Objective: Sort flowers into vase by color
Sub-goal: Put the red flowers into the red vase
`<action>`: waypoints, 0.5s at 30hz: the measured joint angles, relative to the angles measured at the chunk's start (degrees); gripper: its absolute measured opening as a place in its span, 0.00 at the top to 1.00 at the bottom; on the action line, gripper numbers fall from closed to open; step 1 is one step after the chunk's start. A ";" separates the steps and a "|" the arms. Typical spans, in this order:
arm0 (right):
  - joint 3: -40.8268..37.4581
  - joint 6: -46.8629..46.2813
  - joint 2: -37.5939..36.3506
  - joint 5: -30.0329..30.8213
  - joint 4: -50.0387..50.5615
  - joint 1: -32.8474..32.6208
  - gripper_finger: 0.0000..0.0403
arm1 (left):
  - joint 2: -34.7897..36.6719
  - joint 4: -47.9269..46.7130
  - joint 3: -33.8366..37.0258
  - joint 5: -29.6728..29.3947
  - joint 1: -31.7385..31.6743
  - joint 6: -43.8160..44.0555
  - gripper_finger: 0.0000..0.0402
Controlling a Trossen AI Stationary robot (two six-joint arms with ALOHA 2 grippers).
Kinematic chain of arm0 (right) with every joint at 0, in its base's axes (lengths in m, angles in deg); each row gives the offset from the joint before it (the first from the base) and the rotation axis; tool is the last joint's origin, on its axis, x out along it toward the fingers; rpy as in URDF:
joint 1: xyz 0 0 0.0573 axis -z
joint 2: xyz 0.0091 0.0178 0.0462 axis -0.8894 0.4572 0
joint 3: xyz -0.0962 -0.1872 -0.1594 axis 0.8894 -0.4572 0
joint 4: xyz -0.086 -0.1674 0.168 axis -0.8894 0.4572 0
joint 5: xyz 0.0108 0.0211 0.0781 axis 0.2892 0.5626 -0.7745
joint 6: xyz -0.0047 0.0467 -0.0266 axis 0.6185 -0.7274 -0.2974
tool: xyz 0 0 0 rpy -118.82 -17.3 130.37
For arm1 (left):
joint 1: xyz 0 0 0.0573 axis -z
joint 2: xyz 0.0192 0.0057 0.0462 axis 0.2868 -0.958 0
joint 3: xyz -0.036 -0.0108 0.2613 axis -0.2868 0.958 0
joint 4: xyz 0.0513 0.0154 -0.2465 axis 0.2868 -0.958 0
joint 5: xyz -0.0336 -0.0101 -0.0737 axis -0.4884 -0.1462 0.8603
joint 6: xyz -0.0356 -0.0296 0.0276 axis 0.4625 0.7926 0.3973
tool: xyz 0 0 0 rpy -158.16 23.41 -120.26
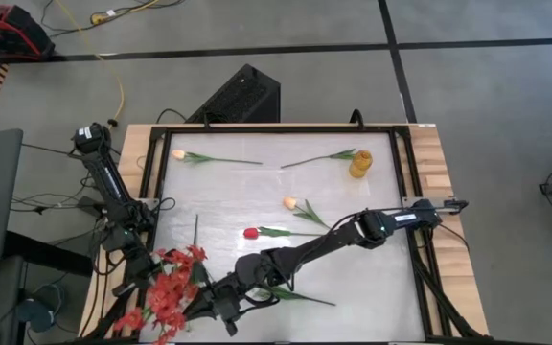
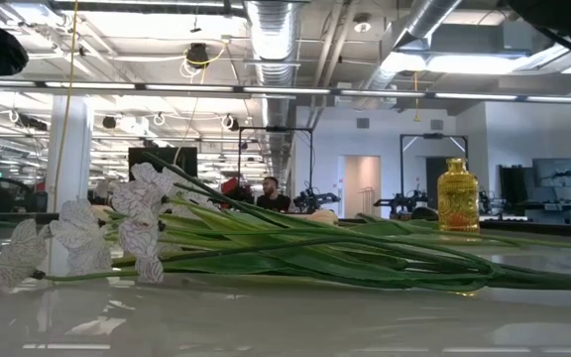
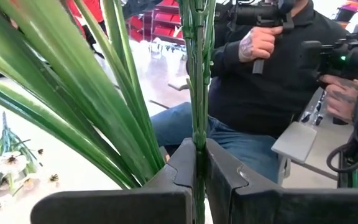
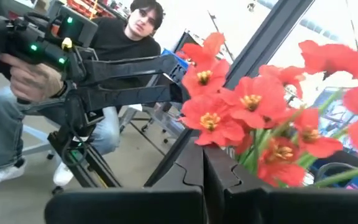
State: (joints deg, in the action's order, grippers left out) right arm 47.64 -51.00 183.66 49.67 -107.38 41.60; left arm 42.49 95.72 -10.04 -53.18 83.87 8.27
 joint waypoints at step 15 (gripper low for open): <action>0.01 1.29 0.00 0.03 0.32 0.72 0.96 | 0.01 0.17 0.00 -5.53 -0.02 3.38 1.00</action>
State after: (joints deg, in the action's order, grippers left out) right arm 47.65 -49.72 183.66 49.70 -107.05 42.32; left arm 42.50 95.89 -10.04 -58.71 83.84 11.65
